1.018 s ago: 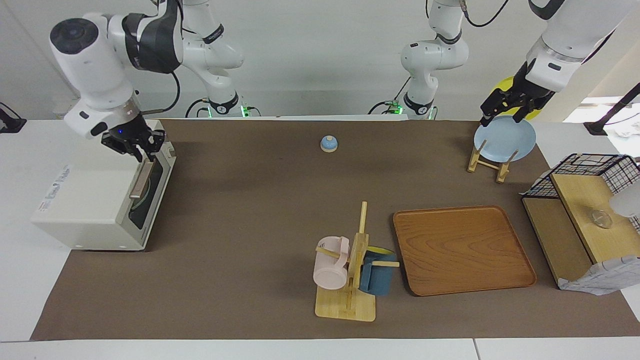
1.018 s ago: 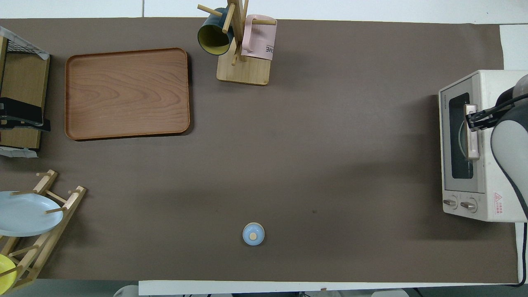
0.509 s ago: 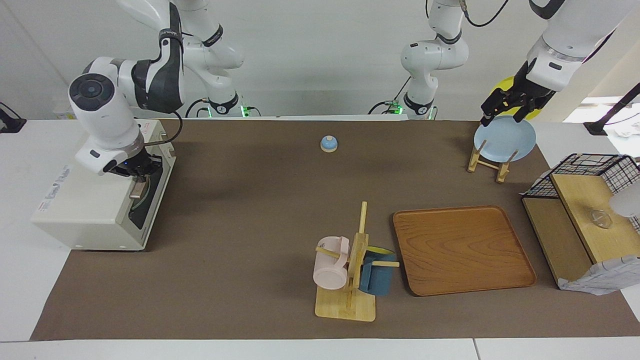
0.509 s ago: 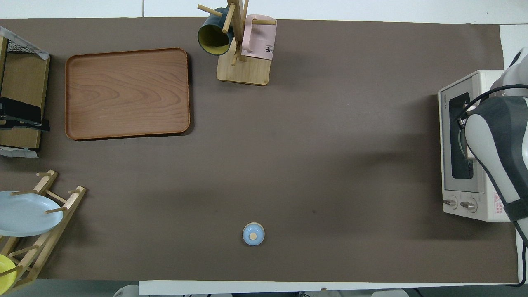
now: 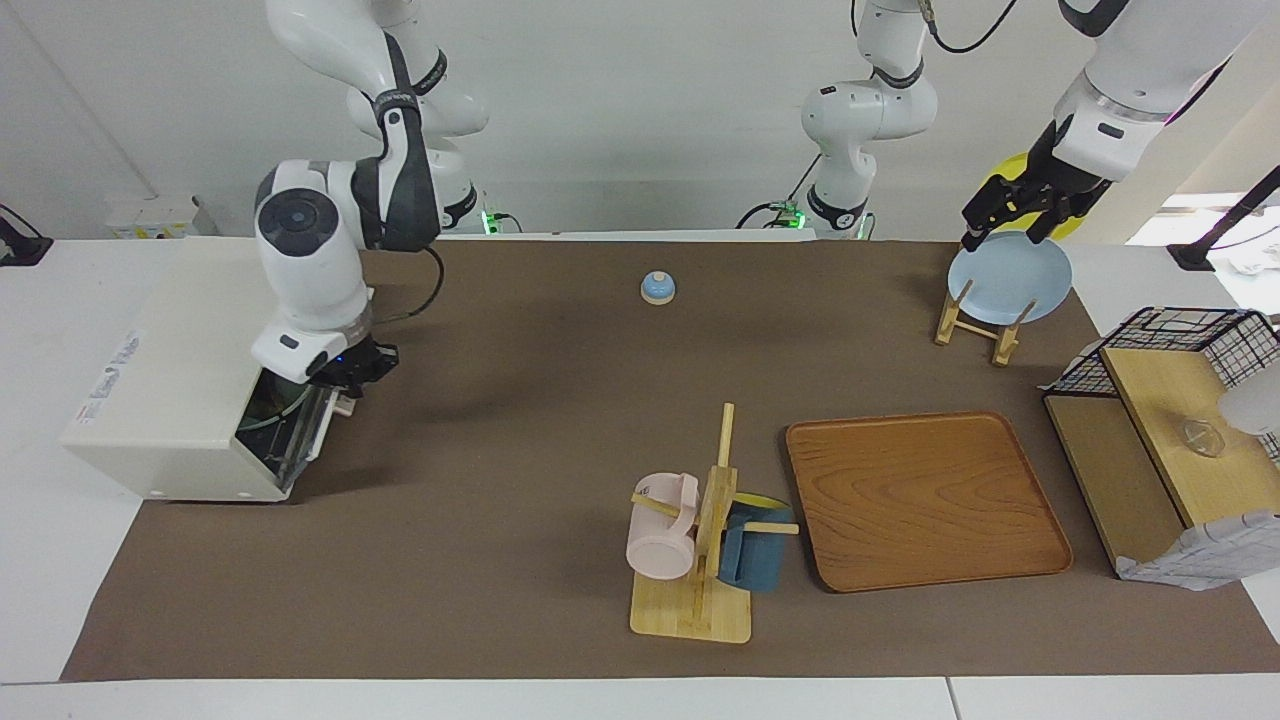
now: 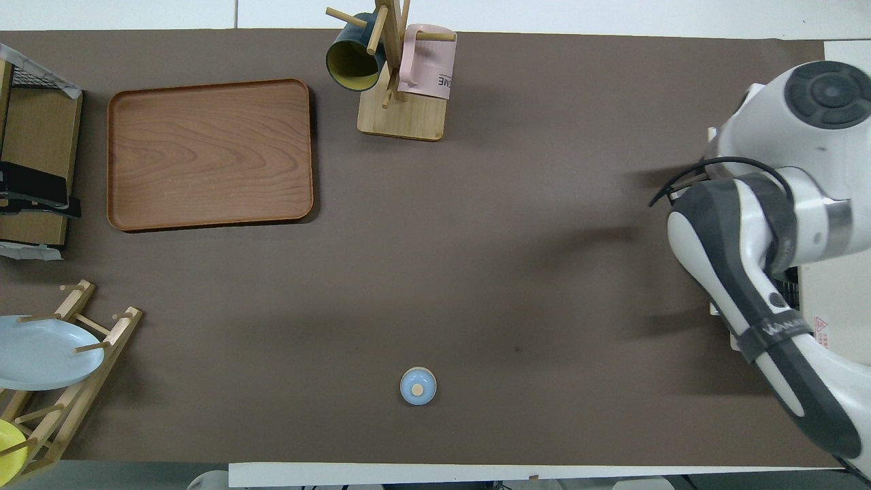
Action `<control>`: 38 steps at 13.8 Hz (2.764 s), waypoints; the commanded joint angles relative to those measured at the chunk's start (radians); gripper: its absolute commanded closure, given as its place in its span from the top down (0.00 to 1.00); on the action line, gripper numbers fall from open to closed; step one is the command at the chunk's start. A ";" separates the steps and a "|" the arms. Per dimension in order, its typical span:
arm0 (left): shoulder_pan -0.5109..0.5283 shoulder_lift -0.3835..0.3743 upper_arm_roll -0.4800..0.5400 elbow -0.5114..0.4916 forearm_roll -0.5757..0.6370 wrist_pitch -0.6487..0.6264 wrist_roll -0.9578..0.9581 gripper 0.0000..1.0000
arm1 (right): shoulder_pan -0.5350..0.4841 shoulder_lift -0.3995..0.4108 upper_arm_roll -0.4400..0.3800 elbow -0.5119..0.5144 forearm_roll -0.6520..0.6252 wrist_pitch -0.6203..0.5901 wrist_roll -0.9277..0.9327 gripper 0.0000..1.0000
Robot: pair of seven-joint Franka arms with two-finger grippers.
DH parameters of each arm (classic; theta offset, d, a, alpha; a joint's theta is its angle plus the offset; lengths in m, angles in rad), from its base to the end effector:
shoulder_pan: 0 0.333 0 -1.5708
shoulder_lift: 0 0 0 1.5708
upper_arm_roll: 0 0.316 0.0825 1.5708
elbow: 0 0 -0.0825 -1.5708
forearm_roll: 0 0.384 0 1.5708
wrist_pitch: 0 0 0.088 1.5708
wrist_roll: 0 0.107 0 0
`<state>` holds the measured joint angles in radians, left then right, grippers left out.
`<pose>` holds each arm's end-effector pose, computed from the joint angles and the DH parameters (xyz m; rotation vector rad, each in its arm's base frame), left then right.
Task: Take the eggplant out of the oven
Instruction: 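Reach the right gripper to the oven door handle and pull it open, then reach the right gripper into the oven and pull out the green plate, then carry the green plate with the right gripper to the table center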
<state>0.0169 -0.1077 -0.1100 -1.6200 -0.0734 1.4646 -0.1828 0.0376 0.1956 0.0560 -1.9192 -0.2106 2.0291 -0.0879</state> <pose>0.5063 -0.0592 0.6496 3.0835 0.1305 -0.0869 0.5914 0.0423 0.3858 2.9355 0.4172 -0.1250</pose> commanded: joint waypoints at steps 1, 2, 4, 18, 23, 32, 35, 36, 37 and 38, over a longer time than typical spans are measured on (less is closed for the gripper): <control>0.000 -0.020 0.006 -0.011 -0.011 -0.015 -0.006 1.00 | -0.024 0.120 -0.013 0.025 -0.035 0.137 0.003 0.00; 0.000 -0.020 0.006 -0.011 -0.011 -0.013 -0.006 1.00 | -0.012 0.126 -0.013 0.025 -0.033 0.143 0.011 0.00; 0.001 -0.020 0.006 -0.011 -0.011 -0.015 -0.006 1.00 | 0.007 0.127 0.005 0.038 -0.009 0.122 0.077 0.03; 0.001 -0.020 0.006 -0.011 -0.011 -0.015 -0.006 1.00 | -0.087 -0.073 0.007 -0.114 -0.033 -0.063 0.071 0.58; 0.001 -0.020 0.006 -0.012 -0.011 -0.013 -0.006 1.00 | -0.056 -0.085 0.010 -0.149 -0.121 -0.040 0.068 0.02; 0.001 -0.020 0.006 -0.011 -0.011 -0.015 -0.006 1.00 | 0.488 0.293 0.013 0.491 -0.098 -0.490 0.596 0.00; 0.000 -0.020 0.006 -0.011 -0.011 -0.015 -0.007 1.00 | 0.647 0.517 0.018 0.800 -0.026 -0.544 0.791 0.00; 0.000 -0.020 0.006 -0.012 -0.011 -0.015 -0.009 1.00 | 0.689 0.586 0.022 0.897 -0.004 -0.538 0.871 0.00; 0.000 -0.020 0.004 -0.012 -0.011 -0.016 -0.007 1.00 | 0.700 0.616 0.036 0.913 0.006 -0.499 0.917 0.00; 0.001 -0.021 0.006 -0.012 -0.011 -0.021 -0.007 1.00 | 0.711 0.623 0.042 0.907 0.026 -0.447 0.962 0.01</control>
<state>0.0170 -0.1087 -0.1098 -1.6200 -0.0734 1.4601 -0.1829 0.7525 0.7356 0.0807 -1.1351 -0.2189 1.5682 0.8136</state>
